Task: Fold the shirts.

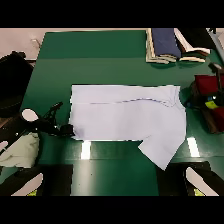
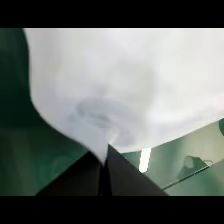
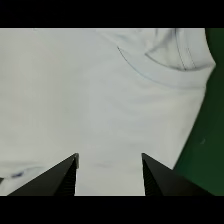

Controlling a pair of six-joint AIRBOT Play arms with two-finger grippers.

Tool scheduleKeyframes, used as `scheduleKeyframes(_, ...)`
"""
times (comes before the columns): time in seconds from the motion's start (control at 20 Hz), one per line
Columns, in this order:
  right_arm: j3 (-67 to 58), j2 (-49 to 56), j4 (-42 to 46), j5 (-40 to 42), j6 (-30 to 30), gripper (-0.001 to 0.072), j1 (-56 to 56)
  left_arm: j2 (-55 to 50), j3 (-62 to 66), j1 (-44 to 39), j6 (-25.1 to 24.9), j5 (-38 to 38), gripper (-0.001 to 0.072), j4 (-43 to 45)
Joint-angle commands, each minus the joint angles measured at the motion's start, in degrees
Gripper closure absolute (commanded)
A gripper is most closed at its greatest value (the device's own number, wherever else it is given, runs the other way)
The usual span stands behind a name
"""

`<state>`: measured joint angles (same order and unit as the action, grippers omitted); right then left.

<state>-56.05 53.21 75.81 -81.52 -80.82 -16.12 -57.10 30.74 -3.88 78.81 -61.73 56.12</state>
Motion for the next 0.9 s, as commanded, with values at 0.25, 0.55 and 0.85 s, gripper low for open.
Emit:
scheduleKeyframes(0.25,25.46,-0.09,1.64,-4.72,1.86,0.0246,-13.00,0.02,4.13,-0.68,-0.42,0.28,0.0684,-0.61)
scheduleKeyframes(0.55,31.15,-0.09,-3.96,-0.74,2.03,0.0247,-12.90,0.02,4.13,-0.68,-1.07,0.24,0.0684,-0.59)
scheduleKeyframes(0.85,31.50,3.69,-7.26,2.01,2.99,0.0340,-11.02,0.02,4.13,-0.68,-1.09,0.33,0.0684,-0.66)
